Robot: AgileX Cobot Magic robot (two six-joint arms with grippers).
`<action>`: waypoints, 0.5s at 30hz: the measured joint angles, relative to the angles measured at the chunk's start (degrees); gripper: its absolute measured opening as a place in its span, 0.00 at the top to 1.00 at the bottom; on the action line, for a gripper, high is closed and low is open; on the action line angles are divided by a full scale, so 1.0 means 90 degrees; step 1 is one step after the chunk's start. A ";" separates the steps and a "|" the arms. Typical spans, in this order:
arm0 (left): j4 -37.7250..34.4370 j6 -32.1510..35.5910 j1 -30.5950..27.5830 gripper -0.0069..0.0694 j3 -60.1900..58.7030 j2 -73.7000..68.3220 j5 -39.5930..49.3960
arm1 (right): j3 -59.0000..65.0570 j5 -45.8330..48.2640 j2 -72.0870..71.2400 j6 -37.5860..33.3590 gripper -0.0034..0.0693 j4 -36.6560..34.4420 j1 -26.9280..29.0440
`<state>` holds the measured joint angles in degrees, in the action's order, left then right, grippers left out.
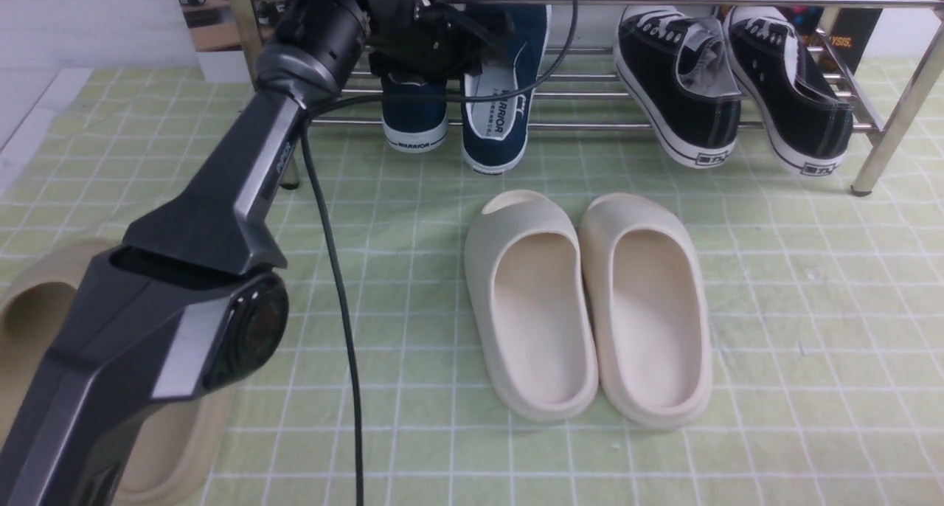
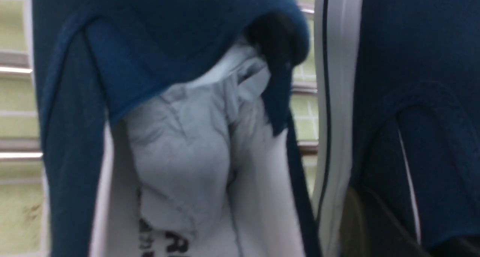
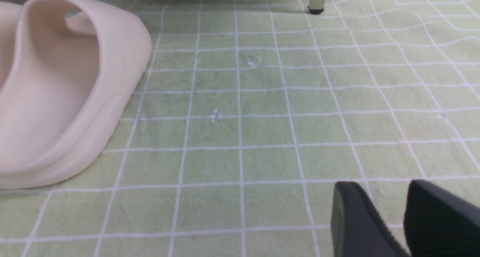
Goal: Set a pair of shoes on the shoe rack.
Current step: Use the left arm to put a shoe into the shoe rack
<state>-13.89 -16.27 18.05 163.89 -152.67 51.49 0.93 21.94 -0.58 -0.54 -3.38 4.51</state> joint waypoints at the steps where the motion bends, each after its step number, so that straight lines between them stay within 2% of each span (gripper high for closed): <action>1: -0.0035 -0.0006 0.0000 0.75 0.0014 0.0001 -0.0012 | 0.0000 0.0000 0.0000 0.0000 0.62 0.0000 0.0000; 2: -0.0046 -0.0012 0.0000 0.73 0.0022 0.0001 -0.0020 | 0.0000 0.0000 0.0000 0.0000 0.62 0.0000 0.0000; 3: -0.0068 -0.0038 0.0000 0.61 0.0105 0.0001 -0.0002 | 0.0000 0.0000 0.0000 0.0000 0.62 0.0000 0.0000; 4: -0.0075 -0.0038 0.0000 0.55 0.0169 0.0001 0.0004 | 0.0000 0.0000 0.0000 0.0000 0.62 0.0000 0.0000; 8: -0.0097 -0.0018 0.0000 0.41 0.0363 0.0108 0.0371 | 0.0000 0.0000 0.0000 0.0000 0.62 0.0000 0.0000; 13: -0.0112 0.0315 0.0000 0.39 0.0464 0.0528 0.1333 | 0.0000 0.0000 0.0000 0.0000 0.62 0.0000 0.0000; 15: -0.0106 0.0510 0.0000 0.48 0.0471 0.0831 0.2081 | 0.0000 0.0000 0.0000 0.0000 0.62 0.0000 0.0000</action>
<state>-14.85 -11.69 18.05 168.13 -145.19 70.21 0.93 21.94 -0.58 -0.54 -3.38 4.51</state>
